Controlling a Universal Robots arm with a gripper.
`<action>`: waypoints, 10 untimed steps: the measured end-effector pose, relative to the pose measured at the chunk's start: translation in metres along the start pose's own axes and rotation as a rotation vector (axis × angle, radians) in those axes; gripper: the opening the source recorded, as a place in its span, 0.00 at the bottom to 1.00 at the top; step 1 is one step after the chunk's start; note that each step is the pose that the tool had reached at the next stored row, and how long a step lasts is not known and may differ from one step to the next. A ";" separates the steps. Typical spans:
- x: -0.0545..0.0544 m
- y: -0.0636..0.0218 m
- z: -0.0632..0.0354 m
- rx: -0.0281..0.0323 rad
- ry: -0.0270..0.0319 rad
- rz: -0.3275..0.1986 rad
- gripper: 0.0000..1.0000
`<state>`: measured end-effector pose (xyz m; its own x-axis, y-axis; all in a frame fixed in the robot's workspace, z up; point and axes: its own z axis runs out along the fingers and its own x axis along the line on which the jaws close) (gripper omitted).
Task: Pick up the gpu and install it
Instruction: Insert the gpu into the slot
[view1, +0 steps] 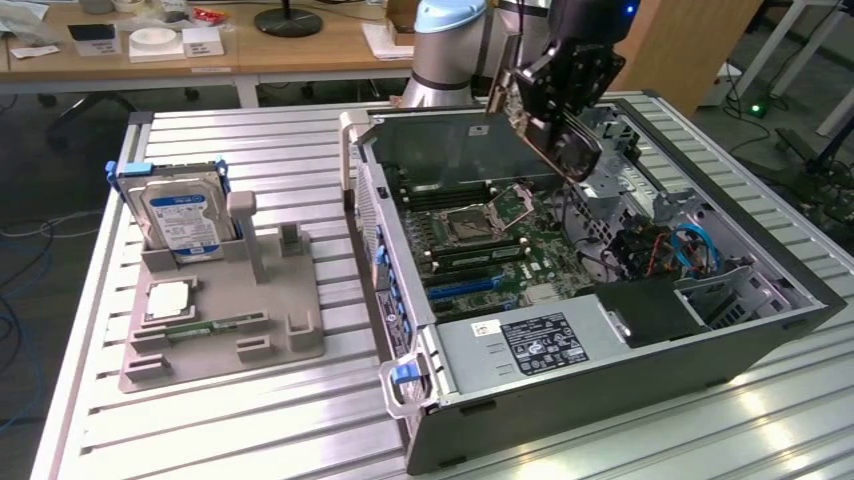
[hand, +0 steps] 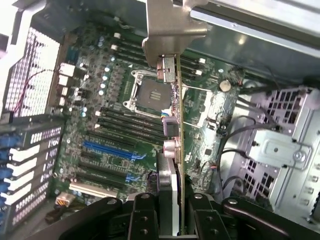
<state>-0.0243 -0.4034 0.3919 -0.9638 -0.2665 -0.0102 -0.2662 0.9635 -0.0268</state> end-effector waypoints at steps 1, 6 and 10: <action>0.000 0.0000 0.0001 -0.0002 -0.0005 -0.016 0.28; 0.000 0.0000 0.0003 -0.0009 -0.0024 -0.092 0.28; 0.000 0.0000 0.0006 -0.0015 -0.0041 -0.154 0.28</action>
<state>-0.0243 -0.4034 0.3913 -0.9114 -0.4115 -0.0101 -0.4111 0.9112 -0.0269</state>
